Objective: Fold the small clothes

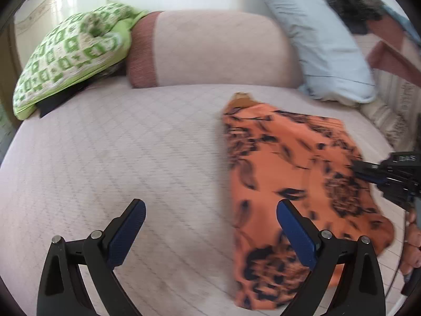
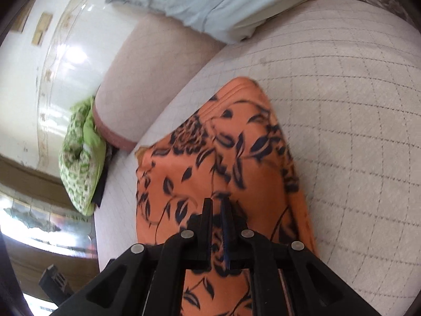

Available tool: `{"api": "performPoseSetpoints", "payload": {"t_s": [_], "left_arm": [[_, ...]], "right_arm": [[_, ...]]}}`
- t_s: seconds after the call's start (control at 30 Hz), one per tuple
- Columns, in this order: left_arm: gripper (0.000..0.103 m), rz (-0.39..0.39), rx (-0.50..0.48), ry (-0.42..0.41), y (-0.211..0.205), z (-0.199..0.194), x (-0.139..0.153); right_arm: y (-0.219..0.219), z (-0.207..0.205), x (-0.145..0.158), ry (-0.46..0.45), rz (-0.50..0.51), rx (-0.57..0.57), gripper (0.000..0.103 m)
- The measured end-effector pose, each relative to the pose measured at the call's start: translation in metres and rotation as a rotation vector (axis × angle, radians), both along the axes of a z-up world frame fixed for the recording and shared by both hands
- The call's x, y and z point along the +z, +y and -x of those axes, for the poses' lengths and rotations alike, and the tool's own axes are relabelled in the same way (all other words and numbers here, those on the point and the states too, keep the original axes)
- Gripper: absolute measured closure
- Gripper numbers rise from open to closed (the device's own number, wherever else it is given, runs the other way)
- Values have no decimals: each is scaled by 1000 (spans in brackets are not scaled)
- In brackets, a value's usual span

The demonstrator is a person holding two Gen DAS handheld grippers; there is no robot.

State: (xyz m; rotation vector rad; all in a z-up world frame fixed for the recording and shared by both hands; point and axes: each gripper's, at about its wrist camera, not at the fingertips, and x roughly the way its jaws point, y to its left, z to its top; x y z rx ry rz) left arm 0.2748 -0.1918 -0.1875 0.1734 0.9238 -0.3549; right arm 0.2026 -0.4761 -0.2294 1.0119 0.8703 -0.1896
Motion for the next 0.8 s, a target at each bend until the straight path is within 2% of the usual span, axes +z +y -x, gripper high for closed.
{"api": "performPoseSetpoints", "payload": {"t_s": [0.1,0.13,0.37,0.5,0.63,0.8], "left_arm": [[3,-54,-2,76,-3,-13,-23],[3,-57,-1,77,-5,-13,-25],[3,-41,-14,26,-8,-2,-9],[3,-39,-26,-27,-11,6,2],[3,-67,-36,-37,-16,5,0],[3,-96,-42,-22,-20,4,-7]], "right_arm": [[0,-5,-10,29,5,1,96],[1,-5,-8,27,16,4,97],[7,10,13,-14,69,9,94],[12,21,22,-35,60,33,95],[20,21,15,33,92,70,95],[20,18,-3,76,63,74,96]]}}
